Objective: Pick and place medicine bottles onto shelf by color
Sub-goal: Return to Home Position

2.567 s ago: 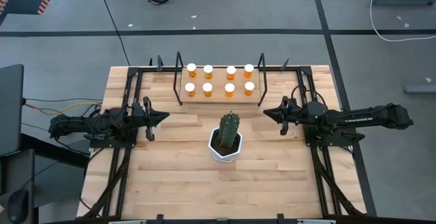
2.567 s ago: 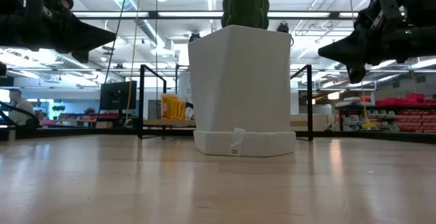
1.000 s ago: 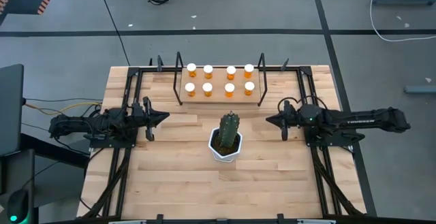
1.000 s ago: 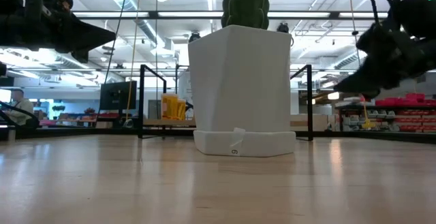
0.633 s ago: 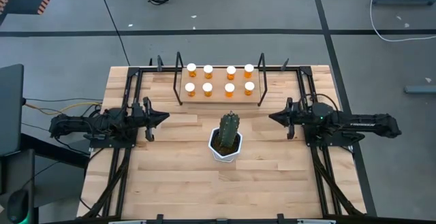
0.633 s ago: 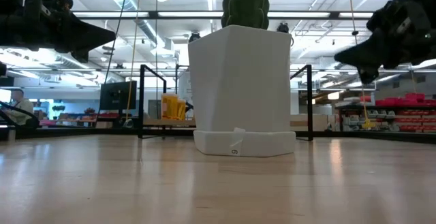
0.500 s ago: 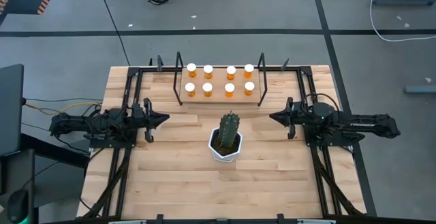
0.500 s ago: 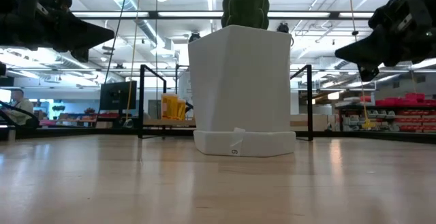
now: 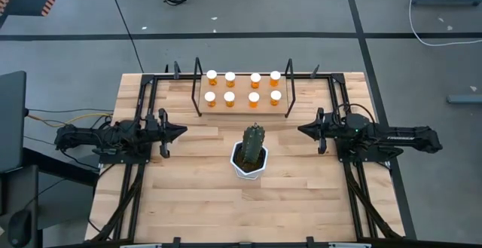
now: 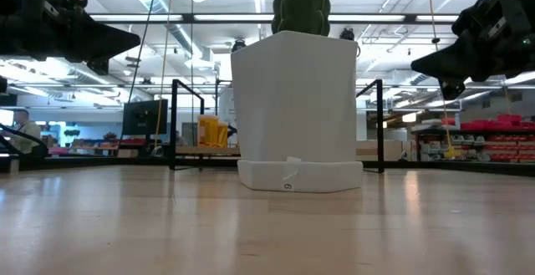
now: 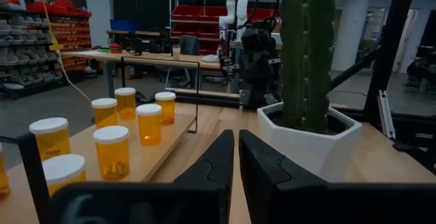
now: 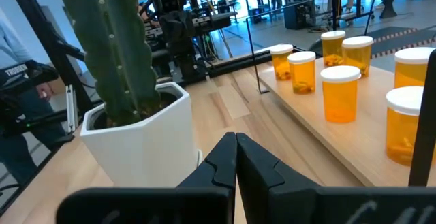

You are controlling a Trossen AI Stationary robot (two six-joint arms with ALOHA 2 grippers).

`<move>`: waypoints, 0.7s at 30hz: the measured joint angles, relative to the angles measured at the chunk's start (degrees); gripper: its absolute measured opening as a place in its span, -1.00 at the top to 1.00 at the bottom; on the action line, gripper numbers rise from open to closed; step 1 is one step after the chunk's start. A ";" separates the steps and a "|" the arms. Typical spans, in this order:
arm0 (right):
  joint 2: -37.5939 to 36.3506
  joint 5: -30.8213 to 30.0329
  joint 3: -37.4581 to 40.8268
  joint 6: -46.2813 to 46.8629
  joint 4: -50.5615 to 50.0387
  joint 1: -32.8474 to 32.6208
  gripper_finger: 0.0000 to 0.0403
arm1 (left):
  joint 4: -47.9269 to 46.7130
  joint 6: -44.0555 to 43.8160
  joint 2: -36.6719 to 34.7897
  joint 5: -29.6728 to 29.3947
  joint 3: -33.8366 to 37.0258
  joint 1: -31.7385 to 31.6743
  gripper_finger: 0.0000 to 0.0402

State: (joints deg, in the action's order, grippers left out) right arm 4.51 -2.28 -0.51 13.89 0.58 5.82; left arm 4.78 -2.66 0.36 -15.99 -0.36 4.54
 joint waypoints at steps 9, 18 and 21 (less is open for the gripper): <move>0.02 0.00 0.02 -0.02 0.00 0.00 0.93 | 0.38 0.00 0.00 0.13 0.00 0.00 0.89; 0.02 0.00 0.02 -0.02 0.00 0.00 0.93 | 0.46 0.00 0.00 0.15 0.00 0.00 0.85; 0.02 0.00 0.02 -0.02 0.00 0.00 0.93 | 0.50 0.00 0.00 0.15 0.00 0.00 0.84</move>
State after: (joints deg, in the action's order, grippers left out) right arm 4.54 -2.28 -0.49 13.87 0.58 5.82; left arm 5.28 -2.66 0.36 -15.84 -0.36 4.54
